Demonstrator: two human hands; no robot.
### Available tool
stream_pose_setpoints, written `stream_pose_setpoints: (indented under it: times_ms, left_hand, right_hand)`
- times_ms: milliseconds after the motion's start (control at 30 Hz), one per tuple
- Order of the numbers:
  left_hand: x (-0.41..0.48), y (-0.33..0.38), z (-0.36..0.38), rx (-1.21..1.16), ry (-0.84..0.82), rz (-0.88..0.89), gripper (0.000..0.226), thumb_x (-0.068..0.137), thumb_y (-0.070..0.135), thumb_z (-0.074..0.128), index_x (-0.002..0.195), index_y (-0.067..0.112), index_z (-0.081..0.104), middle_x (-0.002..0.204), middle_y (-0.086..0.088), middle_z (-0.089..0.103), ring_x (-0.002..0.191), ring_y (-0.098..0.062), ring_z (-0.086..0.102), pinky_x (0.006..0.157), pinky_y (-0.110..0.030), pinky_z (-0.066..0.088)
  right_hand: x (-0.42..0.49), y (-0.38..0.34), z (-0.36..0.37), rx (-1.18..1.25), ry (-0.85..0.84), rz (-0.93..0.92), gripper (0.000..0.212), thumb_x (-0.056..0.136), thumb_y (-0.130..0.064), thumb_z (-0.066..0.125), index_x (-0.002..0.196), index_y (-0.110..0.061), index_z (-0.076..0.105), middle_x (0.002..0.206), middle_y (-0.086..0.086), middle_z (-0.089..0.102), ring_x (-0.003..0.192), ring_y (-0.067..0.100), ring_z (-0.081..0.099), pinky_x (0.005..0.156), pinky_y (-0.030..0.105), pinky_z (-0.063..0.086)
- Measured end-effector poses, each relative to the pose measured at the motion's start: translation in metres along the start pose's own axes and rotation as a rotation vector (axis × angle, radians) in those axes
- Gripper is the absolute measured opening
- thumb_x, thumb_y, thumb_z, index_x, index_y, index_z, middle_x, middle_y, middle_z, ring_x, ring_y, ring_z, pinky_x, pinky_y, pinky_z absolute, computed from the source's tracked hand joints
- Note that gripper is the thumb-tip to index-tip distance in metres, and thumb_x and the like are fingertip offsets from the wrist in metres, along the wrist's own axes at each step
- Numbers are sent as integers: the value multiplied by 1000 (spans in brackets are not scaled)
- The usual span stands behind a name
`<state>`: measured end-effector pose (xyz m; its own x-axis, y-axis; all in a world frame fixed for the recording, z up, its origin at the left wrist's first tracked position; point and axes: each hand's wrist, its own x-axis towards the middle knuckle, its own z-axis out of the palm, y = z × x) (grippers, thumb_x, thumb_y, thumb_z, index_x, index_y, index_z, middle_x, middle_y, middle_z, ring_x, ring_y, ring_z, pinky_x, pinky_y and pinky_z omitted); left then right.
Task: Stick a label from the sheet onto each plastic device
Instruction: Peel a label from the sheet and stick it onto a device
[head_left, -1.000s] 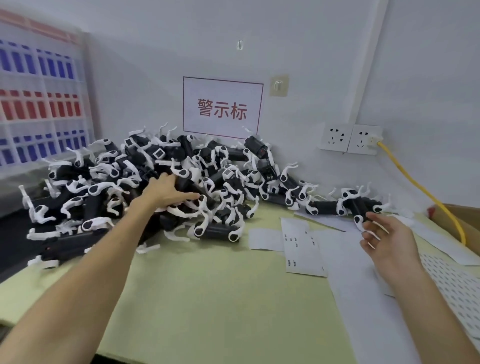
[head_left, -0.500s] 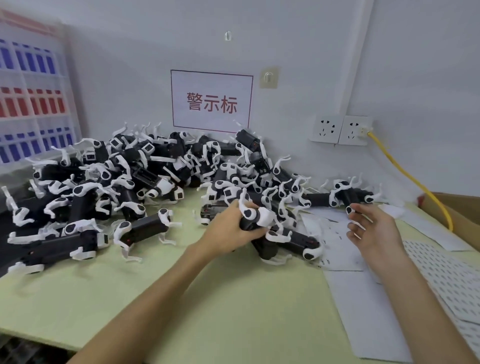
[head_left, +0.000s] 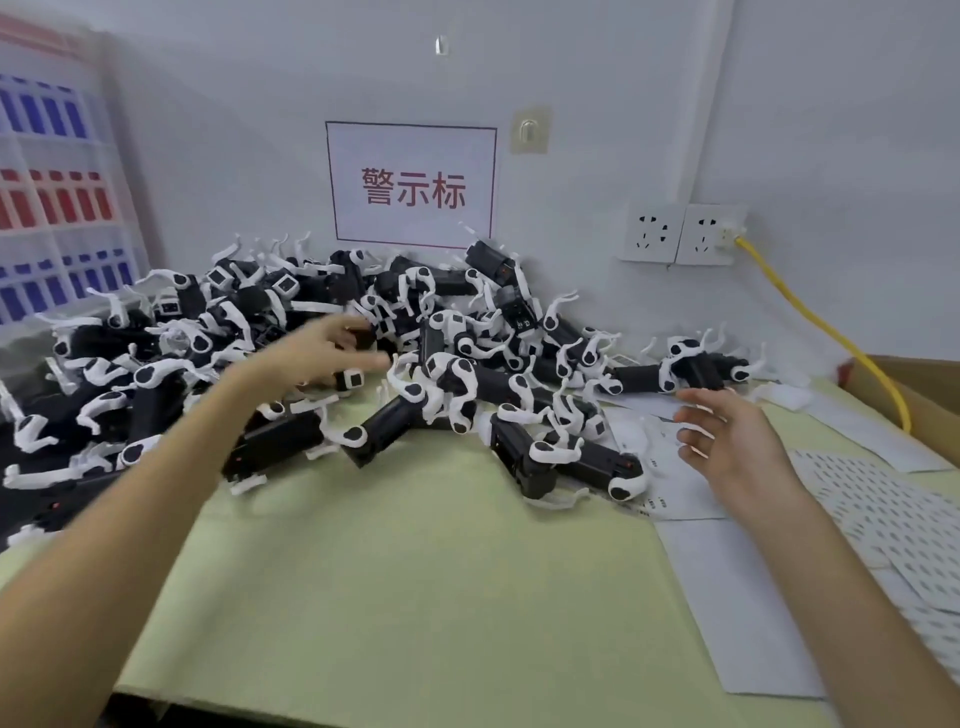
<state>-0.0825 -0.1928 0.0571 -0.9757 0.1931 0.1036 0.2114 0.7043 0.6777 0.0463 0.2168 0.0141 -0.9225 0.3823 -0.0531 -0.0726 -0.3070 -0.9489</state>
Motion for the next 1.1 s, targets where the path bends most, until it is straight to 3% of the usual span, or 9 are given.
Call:
stream_pose_setpoints:
  times_ms: [100, 133, 267, 367, 533, 733, 867, 933, 1100]
  left_hand:
    - [39, -6, -29, 431, 559, -3, 77, 76, 70, 74, 138, 28, 56, 148, -15, 45, 139, -39, 36, 111, -58, 35]
    - [51, -10, -36, 541, 595, -58, 85, 76, 71, 74, 144, 29, 49, 154, -17, 39, 144, -42, 30, 114, -63, 29]
    - [102, -22, -66, 515, 292, -218, 125, 71, 73, 76, 164, 29, 4, 170, -16, 11, 152, -44, 21, 121, -62, 22]
    - [115, -24, -69, 594, 353, -181, 119, 71, 59, 86, 161, 18, 19, 160, -19, 36, 142, -46, 41, 113, -56, 36]
    - [87, -27, -25, 810, 502, 92, 23, 83, 9, 65, 105, 16, 68, 106, -10, 71, 99, -38, 63, 85, -45, 54]
    - [41, -9, 17, 649, 540, 204, 20, 73, 12, 59, 87, 19, 70, 81, -7, 72, 83, -37, 65, 66, -34, 39]
    - [2, -2, 40, 465, 258, 290, 9, 68, 18, 48, 60, 15, 51, 56, -3, 51, 59, -26, 45, 59, -33, 37]
    - [-10, 6, 48, 320, 131, 355, 29, 74, 10, 58, 53, 18, 39, 50, 3, 40, 51, -14, 35, 55, -31, 34]
    - [-24, 29, 38, 267, 90, 292, 13, 69, 20, 49, 75, 20, 61, 72, -3, 69, 72, -27, 65, 76, -45, 57]
  right_hand:
    - [-1, 4, 0, -5, 22, -14, 16, 97, -19, 52, 91, -13, 65, 74, 1, 58, 56, 13, 49, 60, 24, 37]
    - [-2, 5, 2, -14, 32, -23, 16, 96, -19, 52, 89, -14, 65, 74, 1, 58, 54, 12, 49, 60, 24, 37]
    - [3, 4, 2, -16, 44, -64, 15, 94, -18, 56, 84, -16, 67, 67, -1, 59, 51, 11, 49, 61, 27, 37]
    - [2, 2, 5, -15, 7, -73, 16, 95, -18, 55, 84, -16, 66, 65, -2, 60, 52, 12, 49, 62, 27, 38]
    - [-7, 0, 12, -28, -18, -90, 17, 96, -18, 52, 87, -14, 66, 67, -1, 59, 51, 12, 49, 62, 27, 38]
    - [-13, -3, 15, -34, -42, -58, 18, 97, -19, 52, 87, -14, 66, 65, -1, 60, 49, 10, 50, 62, 26, 38]
    - [-11, -4, 14, -24, -55, -54, 17, 96, -19, 53, 86, -14, 66, 63, -2, 60, 47, 9, 51, 61, 27, 38]
    - [-11, -4, 13, -16, -53, -55, 19, 96, -19, 53, 85, -14, 67, 63, -2, 61, 47, 9, 51, 62, 27, 38]
    - [-11, -3, 14, -27, -51, -50, 19, 97, -19, 53, 84, -14, 67, 63, -3, 61, 49, 10, 50, 61, 26, 38]
